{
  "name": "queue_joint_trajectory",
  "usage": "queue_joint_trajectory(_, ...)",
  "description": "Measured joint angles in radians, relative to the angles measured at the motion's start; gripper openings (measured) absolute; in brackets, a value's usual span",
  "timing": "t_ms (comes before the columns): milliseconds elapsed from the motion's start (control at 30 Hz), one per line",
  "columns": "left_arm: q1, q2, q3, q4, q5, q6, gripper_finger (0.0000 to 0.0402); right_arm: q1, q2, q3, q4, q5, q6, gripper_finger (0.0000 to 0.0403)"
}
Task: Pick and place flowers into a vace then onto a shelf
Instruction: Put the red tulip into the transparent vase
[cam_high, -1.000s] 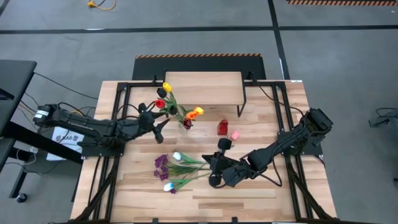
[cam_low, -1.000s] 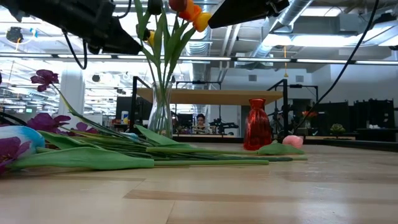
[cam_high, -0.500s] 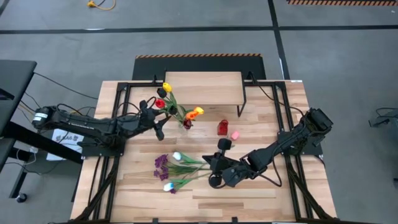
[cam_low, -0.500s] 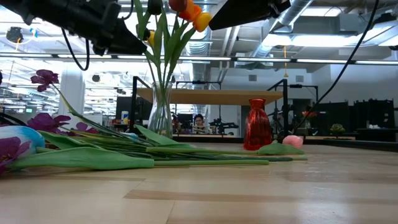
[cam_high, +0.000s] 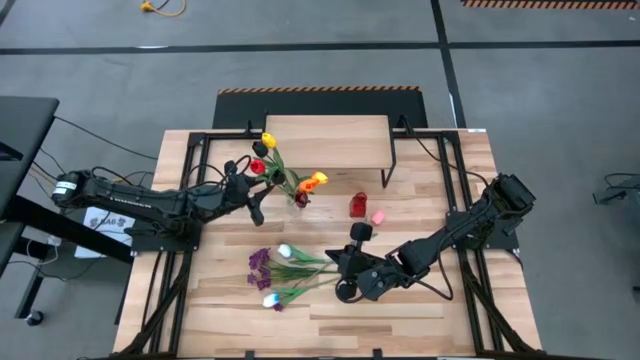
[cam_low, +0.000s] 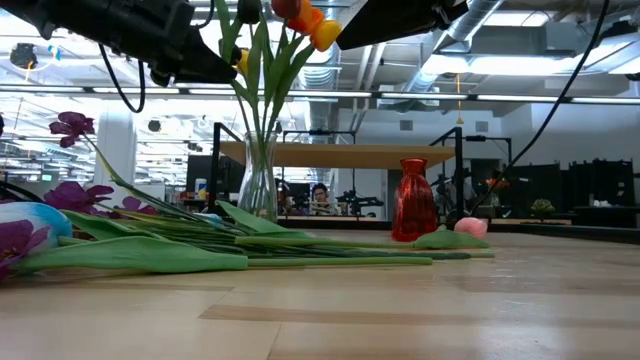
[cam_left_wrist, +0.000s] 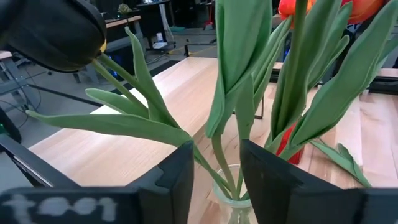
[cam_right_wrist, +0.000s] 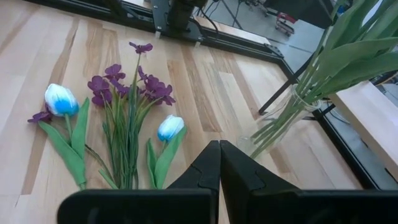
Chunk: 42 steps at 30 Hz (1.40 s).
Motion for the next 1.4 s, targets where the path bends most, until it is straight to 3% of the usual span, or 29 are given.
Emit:
queue_joint_trajectory(467, 0.0, 0.0, 0.0, 0.001, 0.001, 0.037, 0.0038, 0.0, 0.0, 0.0, 0.0, 0.0, 0.0, 0.0001)
queue_joint_trajectory(667, 0.0, 0.0, 0.0, 0.002, 0.062, 0.064, 0.0005, 0.0, 0.0, 0.0, 0.0, 0.0, 0.0, 0.0001)
queue_joint_trajectory(1400, 0.0, 0.0, 0.0, -0.068, 0.089, -0.028, 0.0001, 0.0, 0.0, 0.0, 0.0, 0.0, 0.009, 0.0001)
